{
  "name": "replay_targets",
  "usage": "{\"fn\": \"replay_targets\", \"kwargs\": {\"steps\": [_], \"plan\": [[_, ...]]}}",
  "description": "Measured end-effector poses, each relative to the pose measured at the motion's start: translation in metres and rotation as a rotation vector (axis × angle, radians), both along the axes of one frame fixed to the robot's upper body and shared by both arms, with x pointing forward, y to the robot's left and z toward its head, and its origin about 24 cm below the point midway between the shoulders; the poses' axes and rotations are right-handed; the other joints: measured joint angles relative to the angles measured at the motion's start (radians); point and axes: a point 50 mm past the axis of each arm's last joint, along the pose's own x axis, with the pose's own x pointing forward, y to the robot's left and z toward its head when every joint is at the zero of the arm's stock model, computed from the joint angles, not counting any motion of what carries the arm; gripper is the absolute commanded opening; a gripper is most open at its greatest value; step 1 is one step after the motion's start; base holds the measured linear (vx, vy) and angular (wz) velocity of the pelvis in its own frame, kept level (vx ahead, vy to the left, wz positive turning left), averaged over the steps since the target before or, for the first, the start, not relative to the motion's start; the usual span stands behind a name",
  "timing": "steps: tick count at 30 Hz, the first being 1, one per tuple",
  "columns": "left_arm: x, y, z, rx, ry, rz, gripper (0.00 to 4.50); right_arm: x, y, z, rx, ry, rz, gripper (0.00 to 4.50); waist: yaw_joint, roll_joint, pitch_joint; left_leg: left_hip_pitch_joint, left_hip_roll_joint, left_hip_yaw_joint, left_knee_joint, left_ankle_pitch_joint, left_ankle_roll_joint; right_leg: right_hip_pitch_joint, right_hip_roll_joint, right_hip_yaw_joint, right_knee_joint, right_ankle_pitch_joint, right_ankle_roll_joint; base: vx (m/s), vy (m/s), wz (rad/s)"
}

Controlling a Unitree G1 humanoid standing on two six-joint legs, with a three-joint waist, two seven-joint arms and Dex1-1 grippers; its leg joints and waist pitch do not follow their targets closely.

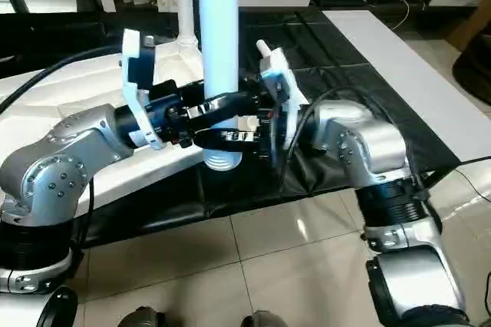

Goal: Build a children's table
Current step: Insert table leg to table base

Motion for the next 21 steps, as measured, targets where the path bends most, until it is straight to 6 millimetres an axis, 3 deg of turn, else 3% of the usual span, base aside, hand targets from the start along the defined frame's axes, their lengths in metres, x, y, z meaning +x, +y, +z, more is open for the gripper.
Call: {"fn": "replay_targets", "kwargs": {"steps": [17,21], "plan": [[0.0004,0.0,-0.0014,0.025,-0.017,0.012,2.01,-0.002,0.0028,-0.001,0.006,0.019,0.032,2.3,-0.005,0.0,0.0,-0.001,0.0,0.0,0.0,0.0,0.001,0.0,0.0,0.0,-0.001,0.0,0.0,0.0,0.0,0.0],[0.0002,0.0008,-0.0029,0.034,-0.014,0.013,2.01,-0.0023,0.0035,-0.0017,0.001,0.021,0.037,2.23,-0.006,0.0,0.0,-0.001,0.0,0.0,0.0,0.0,0.0,0.0,0.0,0.0,-0.001,0.0,0.0,0.0,0.0,0.0]]}}
